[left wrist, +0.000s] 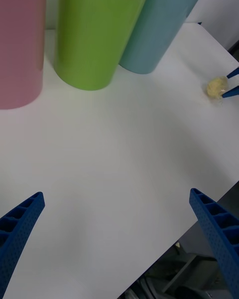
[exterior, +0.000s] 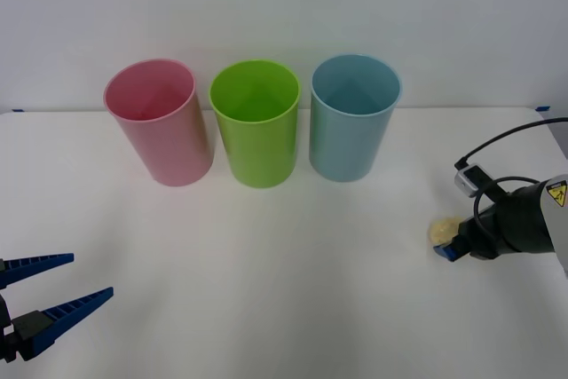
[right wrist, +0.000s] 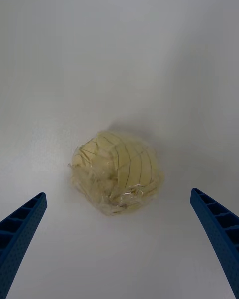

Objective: Put cans in the blue bin and PET bottles in the pink bin and trash in the green bin.

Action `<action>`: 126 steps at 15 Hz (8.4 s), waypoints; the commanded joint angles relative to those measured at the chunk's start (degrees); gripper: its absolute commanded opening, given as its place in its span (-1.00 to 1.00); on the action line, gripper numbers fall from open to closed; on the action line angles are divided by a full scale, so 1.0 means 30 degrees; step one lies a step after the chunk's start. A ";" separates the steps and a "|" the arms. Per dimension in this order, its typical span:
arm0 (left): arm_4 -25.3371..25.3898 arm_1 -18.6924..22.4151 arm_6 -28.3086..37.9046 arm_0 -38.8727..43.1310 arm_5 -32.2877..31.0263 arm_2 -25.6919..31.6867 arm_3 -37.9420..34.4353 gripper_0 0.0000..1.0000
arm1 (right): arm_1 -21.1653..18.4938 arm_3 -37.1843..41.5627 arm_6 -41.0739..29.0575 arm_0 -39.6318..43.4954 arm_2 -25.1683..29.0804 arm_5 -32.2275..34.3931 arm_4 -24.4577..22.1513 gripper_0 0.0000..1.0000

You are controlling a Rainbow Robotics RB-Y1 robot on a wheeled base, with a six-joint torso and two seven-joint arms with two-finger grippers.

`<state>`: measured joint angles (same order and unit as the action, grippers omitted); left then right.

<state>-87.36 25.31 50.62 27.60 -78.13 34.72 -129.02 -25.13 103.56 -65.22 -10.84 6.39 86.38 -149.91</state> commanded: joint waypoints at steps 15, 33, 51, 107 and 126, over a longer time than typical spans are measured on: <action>-0.0001 0.0000 0.0000 0.0000 0.0000 0.0000 0.0000 1.00 | 0.0028 -0.2909 -0.0144 -0.0839 -0.1427 -0.2893 -0.0274 1.00; -0.0001 0.0000 0.0000 0.0000 0.0000 0.0000 0.0000 1.00 | -0.0001 -0.3642 0.0090 -0.1337 -0.2628 -0.3743 -0.1446 -1.00; -0.0001 0.0000 0.0000 0.0000 0.0000 0.0000 0.0000 1.00 | -0.0001 1.2091 -0.0027 0.6075 0.2997 -0.2425 1.0449 -1.00; -0.0001 0.0000 0.0000 0.0000 0.0000 0.0000 0.0000 1.00 | 0.2196 -1.0116 -0.0174 -1.5517 -0.9571 -1.2620 0.7812 -1.00; -0.0001 0.0000 0.0000 0.0000 0.0000 0.0000 0.0000 1.00 | 0.2196 -1.0116 -0.0320 -1.5517 -1.0128 -1.2444 0.7753 1.00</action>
<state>-87.36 25.31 50.62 27.60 -78.13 34.72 -129.02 -18.56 73.20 -66.06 -57.33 -24.00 49.04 -126.79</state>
